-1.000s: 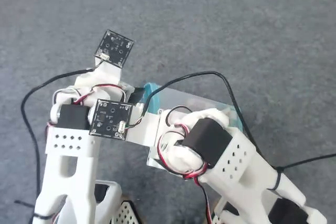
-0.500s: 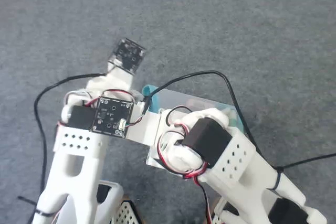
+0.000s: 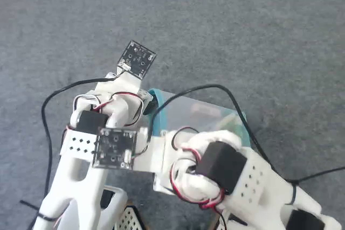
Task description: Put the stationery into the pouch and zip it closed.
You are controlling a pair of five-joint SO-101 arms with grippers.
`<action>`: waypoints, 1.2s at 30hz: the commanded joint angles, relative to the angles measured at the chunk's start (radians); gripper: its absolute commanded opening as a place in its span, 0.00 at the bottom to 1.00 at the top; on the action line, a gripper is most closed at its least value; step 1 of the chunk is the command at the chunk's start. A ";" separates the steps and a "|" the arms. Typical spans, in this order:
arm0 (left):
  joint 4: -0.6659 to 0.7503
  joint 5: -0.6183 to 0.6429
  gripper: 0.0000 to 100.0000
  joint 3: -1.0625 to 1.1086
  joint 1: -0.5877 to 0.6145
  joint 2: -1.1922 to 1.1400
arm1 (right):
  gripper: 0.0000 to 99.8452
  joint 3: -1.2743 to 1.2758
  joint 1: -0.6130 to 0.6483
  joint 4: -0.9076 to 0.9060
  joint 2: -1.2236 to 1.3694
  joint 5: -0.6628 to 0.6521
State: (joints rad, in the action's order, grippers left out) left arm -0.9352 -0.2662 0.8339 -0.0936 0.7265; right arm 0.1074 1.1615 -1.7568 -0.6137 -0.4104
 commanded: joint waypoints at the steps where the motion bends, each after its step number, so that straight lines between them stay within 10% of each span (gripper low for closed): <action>1: 0.071 0.018 0.30 -0.001 -0.011 -0.008 | 0.01 -0.005 0.028 -0.039 -0.050 -0.020; 10: 0.117 0.026 0.00 0.064 -0.095 0.002 | 0.01 -0.005 -0.004 -0.036 -0.061 -0.017; 21: -0.071 0.201 0.01 -0.090 0.155 0.003 | 0.01 0.002 -0.303 -0.033 -0.051 -0.012; 36: -0.147 0.405 0.01 -0.157 0.184 -0.005 | 0.36 0.069 0.110 0.010 -0.084 -0.037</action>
State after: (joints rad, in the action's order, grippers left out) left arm -1.0810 0.1128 0.7511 0.0813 0.7250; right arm 0.1872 1.2336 -1.7522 -0.6429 -0.4120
